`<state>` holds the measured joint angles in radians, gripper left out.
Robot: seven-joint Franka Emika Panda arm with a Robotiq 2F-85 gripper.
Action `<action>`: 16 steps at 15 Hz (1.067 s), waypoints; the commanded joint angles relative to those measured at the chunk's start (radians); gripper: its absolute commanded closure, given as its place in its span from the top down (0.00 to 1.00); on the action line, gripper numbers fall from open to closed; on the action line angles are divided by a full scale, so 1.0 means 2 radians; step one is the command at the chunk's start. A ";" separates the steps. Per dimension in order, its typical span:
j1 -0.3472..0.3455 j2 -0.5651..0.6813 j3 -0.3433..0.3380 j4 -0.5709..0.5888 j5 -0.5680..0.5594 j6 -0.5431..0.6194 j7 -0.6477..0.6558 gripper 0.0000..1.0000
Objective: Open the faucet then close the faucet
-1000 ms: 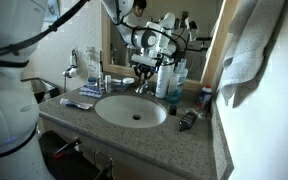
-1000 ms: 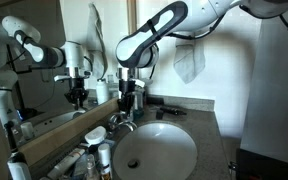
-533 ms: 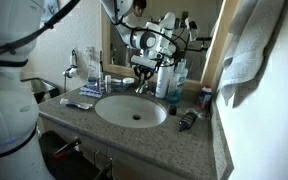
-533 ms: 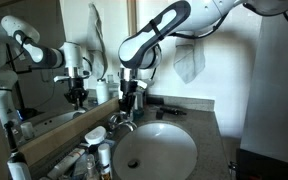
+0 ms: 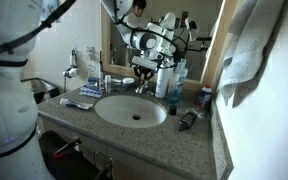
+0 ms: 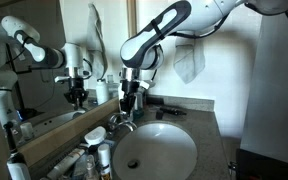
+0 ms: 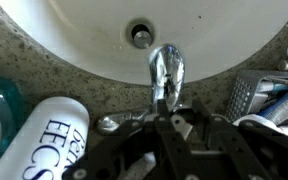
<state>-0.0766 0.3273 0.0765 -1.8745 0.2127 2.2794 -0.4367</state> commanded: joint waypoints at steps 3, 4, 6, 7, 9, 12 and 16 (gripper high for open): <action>-0.017 -0.003 0.024 -0.044 0.053 -0.028 -0.077 0.07; -0.018 -0.002 0.026 -0.042 0.058 -0.030 -0.085 0.07; -0.018 -0.001 0.028 -0.038 0.064 -0.033 -0.098 0.07; -0.017 -0.001 0.028 -0.037 0.064 -0.034 -0.103 0.07; -0.015 0.000 0.026 -0.037 0.060 -0.035 -0.106 0.07; -0.005 -0.001 0.009 -0.042 0.025 -0.035 -0.062 0.07; 0.009 -0.005 -0.007 -0.050 -0.030 -0.011 0.012 0.07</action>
<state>-0.0991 0.3285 0.0913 -1.8790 0.2442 2.2747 -0.5257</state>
